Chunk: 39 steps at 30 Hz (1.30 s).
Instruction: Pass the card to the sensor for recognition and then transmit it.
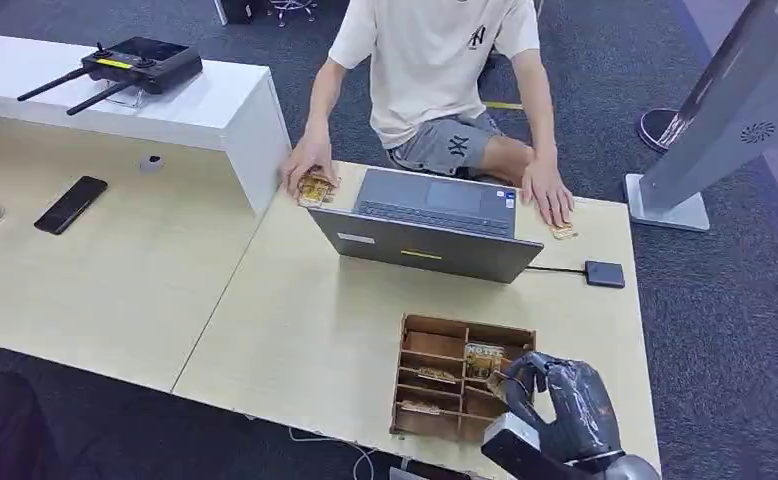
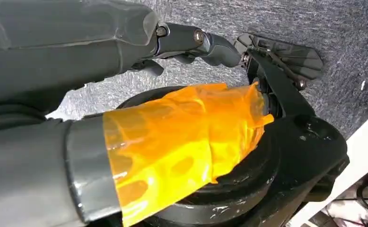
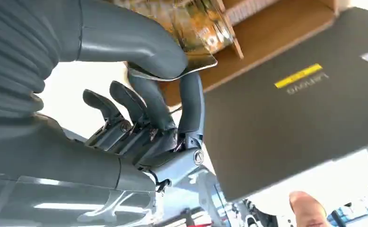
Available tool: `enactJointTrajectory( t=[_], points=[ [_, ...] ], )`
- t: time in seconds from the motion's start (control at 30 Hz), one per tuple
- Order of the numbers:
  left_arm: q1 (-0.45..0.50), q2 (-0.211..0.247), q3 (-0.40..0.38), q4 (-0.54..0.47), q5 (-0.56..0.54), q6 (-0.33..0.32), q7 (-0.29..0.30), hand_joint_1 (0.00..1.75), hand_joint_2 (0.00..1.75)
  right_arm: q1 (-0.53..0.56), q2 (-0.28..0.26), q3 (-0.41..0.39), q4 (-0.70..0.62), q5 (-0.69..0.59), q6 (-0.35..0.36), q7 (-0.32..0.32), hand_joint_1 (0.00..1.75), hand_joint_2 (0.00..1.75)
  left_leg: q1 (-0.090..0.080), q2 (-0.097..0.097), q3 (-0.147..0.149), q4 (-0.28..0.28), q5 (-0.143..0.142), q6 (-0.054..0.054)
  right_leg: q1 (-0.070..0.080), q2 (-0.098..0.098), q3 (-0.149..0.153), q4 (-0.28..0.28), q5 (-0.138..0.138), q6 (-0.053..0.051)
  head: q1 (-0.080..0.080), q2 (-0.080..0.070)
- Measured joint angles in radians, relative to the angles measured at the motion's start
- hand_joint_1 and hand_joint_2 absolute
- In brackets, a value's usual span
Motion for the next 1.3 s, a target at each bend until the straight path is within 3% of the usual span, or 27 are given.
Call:
enactJointTrajectory(
  t=[0.4,1.0,1.03,1.17,1.23,1.27,1.3],
  points=[
    [0.000,-0.007,0.000,0.000,0.029,0.006,0.001,0.00,0.00,-0.043,0.006,-0.090,-0.059,-0.213,0.090,0.000,1.66,1.75,0.000,0.000,0.000,0.000,0.000,0.000,0.000,0.000,0.000,0.000,0.000,0.000,0.000,0.000],
    [-0.001,-0.007,0.000,0.000,0.064,0.001,0.018,0.00,0.00,-0.097,0.045,-0.114,-0.045,-0.407,0.142,-0.013,1.68,1.75,0.000,0.000,0.000,0.000,0.000,0.000,0.000,0.000,0.000,0.000,0.000,0.000,0.000,0.000],
    [-0.001,-0.007,0.000,0.000,0.065,0.001,0.019,0.00,0.00,-0.099,0.047,-0.114,-0.043,-0.412,0.143,-0.013,1.59,1.75,0.000,0.000,0.000,0.000,0.000,0.000,0.000,0.000,0.000,0.000,0.000,0.000,0.000,0.000],
    [-0.001,-0.007,0.000,0.000,0.070,0.000,0.020,0.00,0.00,-0.102,0.052,-0.114,-0.036,-0.421,0.149,-0.013,1.54,1.75,0.000,0.000,0.000,0.000,0.000,0.000,0.000,0.000,0.000,0.000,0.000,0.000,0.000,0.000],
    [-0.001,-0.007,0.000,0.000,0.071,-0.002,0.021,0.00,0.00,-0.104,0.055,-0.114,-0.032,-0.424,0.151,-0.013,1.43,1.75,0.000,0.000,0.000,0.000,0.000,0.000,0.000,0.000,0.000,0.000,0.000,0.000,0.000,0.000],
    [-0.002,-0.007,0.000,0.000,0.072,-0.002,0.021,0.00,0.00,-0.104,0.056,-0.114,-0.031,-0.426,0.151,-0.013,1.22,1.75,0.000,0.000,0.000,0.000,0.000,0.000,0.000,0.000,0.000,0.000,0.000,0.000,0.000,0.000],
    [-0.002,-0.007,0.000,0.000,0.072,-0.002,0.021,0.00,0.00,-0.104,0.057,-0.114,-0.030,-0.427,0.151,-0.013,0.87,1.75,0.000,0.000,0.000,0.000,0.000,0.000,0.000,0.000,0.000,0.000,0.000,0.000,0.000,0.000]
  ],
)
